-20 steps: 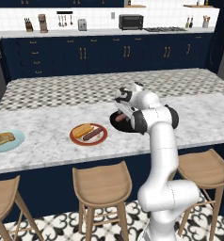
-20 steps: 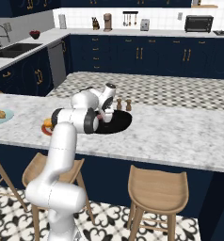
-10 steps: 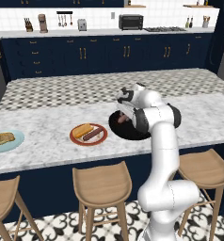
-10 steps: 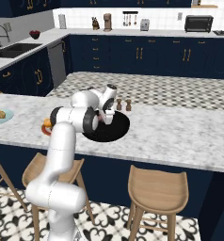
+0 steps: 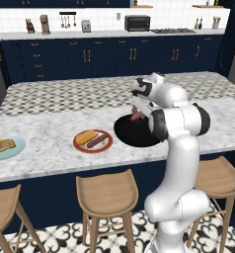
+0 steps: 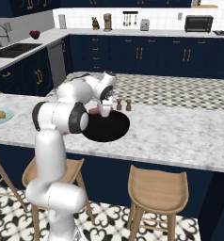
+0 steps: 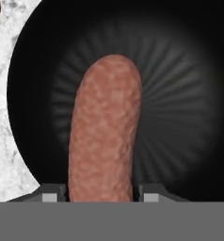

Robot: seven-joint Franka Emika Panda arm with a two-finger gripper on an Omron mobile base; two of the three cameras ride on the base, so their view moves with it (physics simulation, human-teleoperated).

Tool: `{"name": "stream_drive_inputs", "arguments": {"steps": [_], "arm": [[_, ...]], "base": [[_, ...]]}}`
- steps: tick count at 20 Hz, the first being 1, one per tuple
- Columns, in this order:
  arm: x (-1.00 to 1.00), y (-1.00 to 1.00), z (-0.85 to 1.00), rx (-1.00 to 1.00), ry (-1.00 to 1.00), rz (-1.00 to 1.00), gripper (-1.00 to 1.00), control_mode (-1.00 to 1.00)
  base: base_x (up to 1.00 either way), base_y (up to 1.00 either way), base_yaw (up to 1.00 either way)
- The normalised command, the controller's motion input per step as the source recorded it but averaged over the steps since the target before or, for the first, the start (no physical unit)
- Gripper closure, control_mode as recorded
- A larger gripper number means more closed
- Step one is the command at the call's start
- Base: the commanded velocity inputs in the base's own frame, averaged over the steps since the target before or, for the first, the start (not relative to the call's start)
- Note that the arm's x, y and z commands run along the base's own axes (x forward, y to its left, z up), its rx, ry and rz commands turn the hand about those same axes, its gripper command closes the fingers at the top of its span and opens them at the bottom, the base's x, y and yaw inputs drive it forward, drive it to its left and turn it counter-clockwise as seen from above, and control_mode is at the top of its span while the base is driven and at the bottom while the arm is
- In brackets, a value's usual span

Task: Place one bun and one sausage from the bowl on each plate.

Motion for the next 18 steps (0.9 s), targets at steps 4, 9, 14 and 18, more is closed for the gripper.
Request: {"name": "stream_drive_inputs", "arguments": {"steps": [4,9,14,18], "arm": [[-1.0,-0.06,1.0,0.0,0.26,-0.13,1.0,-1.0],[-1.0,0.0,0.86,0.0,0.33,-0.13,1.0,-1.0],[-1.0,0.0,0.48,-0.02,0.29,-0.12,1.0,-1.0],[-1.0,0.2,0.09,-0.1,0.09,-0.03,1.0,-1.0]], "base": [[0.0,0.0,0.0],[0.0,0.0,0.0],[0.0,0.0,0.0],[0.0,0.0,0.0]]}}
